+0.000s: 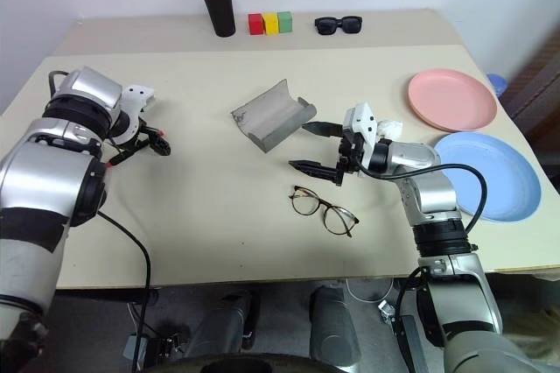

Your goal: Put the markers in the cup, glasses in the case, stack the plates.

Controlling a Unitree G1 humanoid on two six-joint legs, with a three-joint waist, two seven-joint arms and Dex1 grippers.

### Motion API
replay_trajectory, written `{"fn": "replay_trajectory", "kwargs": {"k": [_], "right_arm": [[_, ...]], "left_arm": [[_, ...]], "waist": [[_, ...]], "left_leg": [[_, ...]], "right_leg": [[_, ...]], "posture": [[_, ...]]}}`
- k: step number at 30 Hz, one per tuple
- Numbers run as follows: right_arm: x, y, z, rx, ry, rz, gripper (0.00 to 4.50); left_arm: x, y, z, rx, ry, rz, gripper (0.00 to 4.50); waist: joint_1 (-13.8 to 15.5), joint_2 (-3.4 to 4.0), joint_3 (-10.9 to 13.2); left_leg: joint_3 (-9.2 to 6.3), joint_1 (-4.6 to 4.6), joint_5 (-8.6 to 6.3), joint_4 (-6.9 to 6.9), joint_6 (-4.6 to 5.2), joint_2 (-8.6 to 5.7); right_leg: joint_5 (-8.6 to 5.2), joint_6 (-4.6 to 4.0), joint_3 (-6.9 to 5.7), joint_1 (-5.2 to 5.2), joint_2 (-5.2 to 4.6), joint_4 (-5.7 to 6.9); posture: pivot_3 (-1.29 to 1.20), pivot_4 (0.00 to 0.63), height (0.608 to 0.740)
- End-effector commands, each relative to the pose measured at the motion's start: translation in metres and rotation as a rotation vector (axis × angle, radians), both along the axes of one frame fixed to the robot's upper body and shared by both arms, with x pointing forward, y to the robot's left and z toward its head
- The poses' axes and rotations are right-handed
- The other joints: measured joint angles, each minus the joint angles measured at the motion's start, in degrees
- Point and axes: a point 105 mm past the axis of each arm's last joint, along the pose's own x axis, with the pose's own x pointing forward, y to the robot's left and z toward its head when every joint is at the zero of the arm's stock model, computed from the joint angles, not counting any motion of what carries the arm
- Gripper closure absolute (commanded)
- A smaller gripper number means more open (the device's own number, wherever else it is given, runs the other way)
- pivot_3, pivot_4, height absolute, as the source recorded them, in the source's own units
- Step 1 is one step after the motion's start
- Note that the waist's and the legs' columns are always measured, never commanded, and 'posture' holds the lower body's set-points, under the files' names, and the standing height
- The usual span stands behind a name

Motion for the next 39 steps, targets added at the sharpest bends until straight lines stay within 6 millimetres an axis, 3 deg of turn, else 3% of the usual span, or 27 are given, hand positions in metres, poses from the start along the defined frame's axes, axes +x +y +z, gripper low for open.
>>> {"fn": "replay_trajectory", "kwargs": {"k": [1,7,14,26,39], "right_arm": [[-0.002,-0.009,0.011,0.029,-0.053,-0.015,0.0],[-0.002,-0.011,0.008,0.03,-0.054,-0.022,0.0],[0.0,-0.008,0.011,0.035,-0.065,-0.024,0.0],[0.004,-0.005,0.013,0.041,-0.07,-0.029,0.0],[0.002,-0.011,0.013,0.041,-0.077,-0.034,0.0]], "left_arm": [[-0.003,-0.01,-0.011,-0.066,0.029,0.007,0.02],[0.002,-0.012,-0.001,-0.074,-0.01,0.001,0.02],[0.005,0.017,0.012,0.063,-0.061,-0.023,0.02],[-0.002,0.039,0.024,0.154,-0.018,-0.101,0.02],[-0.004,0.034,0.002,0.178,0.039,-0.161,0.02]], "waist": [[0.0,0.0,0.0],[0.01,0.0,0.0],[-0.28,-0.03,0.01],[-0.38,-0.05,0.03],[-0.41,-0.05,0.02]], "left_leg": [[0.0,0.01,0.0,0.0,0.0,0.0],[0.0,0.02,0.0,0.01,0.0,0.0],[-0.01,0.04,0.02,0.01,-0.01,0.01],[0.01,-0.02,0.01,-0.03,-0.01,0.01],[0.01,-0.03,0.01,-0.03,-0.01,0.01]], "right_leg": [[0.0,0.0,0.0,0.01,0.0,0.0],[0.0,0.0,0.0,0.02,0.0,0.02],[0.0,-0.01,0.0,0.02,0.0,0.06],[0.0,0.0,0.01,-0.06,0.01,0.03],[0.0,0.0,0.0,-0.06,0.01,0.04]], "posture": [[0.0,0.15,0.74],[0.0,0.15,0.74],[0.0,0.15,0.74],[0.0,0.15,0.74],[0.0,0.15,0.74]]}}
